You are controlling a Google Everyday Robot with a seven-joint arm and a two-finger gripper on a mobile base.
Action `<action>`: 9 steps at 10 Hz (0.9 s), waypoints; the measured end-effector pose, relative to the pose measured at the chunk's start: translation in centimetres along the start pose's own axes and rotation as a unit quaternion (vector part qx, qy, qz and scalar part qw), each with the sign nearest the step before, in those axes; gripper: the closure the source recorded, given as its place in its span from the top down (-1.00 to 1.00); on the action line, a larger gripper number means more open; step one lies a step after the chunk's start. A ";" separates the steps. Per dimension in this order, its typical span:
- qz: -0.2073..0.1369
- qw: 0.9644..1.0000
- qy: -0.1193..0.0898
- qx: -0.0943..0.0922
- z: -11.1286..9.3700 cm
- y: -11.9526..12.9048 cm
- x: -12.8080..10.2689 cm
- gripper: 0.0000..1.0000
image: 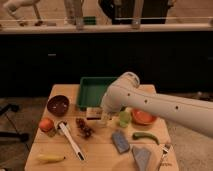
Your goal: Place eraser in tray
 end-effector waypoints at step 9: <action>-0.013 0.999 0.031 0.016 2.4 -10.5 3.7 -0.66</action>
